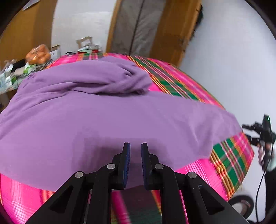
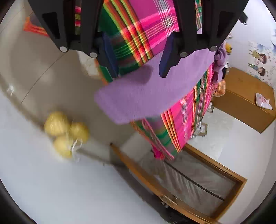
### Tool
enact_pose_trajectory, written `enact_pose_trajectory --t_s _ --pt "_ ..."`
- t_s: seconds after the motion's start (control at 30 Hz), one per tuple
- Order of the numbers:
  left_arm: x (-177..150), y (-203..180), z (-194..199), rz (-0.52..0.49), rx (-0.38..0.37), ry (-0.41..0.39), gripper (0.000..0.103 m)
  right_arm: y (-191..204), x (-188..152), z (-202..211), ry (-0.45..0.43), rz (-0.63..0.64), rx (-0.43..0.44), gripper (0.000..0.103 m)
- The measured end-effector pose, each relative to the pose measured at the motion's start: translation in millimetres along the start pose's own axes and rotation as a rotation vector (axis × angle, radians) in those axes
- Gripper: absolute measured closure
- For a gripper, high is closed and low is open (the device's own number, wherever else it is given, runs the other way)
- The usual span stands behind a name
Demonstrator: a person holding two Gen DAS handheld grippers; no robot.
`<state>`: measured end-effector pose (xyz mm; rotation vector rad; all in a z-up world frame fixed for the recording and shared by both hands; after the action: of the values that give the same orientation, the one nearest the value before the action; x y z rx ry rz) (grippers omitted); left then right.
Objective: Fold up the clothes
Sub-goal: 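Grasp the garment edge with the right gripper and pull it taut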
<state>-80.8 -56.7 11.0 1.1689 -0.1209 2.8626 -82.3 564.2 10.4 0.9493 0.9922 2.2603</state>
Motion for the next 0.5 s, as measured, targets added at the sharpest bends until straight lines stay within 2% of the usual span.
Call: enact_pose_trajectory --t_s 0.03,0.1,0.13,0.17,0.33,0.43,0.5 --pt "-0.2 -2.4 -1.2 -0.009 -0.001 0.006 0.091 -2.3 0.9 -4.3 0.008 -0.015 0.014 0.053" --pt "-0.8 -4.0 -5.4 -0.015 0.006 0.015 0.091 -4.0 2.7 -7.4 0.001 -0.025 0.019 0.080" --pt "-1.5 -4.3 -7.1 -0.016 0.011 0.019 0.091 -2.1 3.6 -3.8 -0.023 -0.011 0.001 0.097" --pt "-1.9 -3.5 -8.0 -0.016 0.013 0.023 0.091 0.9 3.4 -0.8 -0.040 -0.003 0.010 0.100" --pt "-4.1 -2.3 -12.0 -0.012 0.003 0.028 0.091 33.4 12.9 28.2 -0.087 0.096 0.036 0.100" --pt "-2.5 1.2 -12.5 -0.014 -0.002 0.030 0.091 29.4 15.2 34.8 -0.074 0.088 -0.024 0.100" --pt "-1.9 3.6 -12.1 -0.014 -0.005 0.034 0.091 8.7 10.9 28.8 -0.023 0.017 -0.081 0.100"
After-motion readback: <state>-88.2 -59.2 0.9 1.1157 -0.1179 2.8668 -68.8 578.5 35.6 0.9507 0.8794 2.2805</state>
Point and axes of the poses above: each gripper's, at about its wrist camera, not at the fingertips, and z roughly against the way its jaws point, y to its left, x to its top, the point moved 1 cm from there along -z, roughly the way its jaws point, and after that the axes turned 12 degrees about x, right-handed, at the moved point
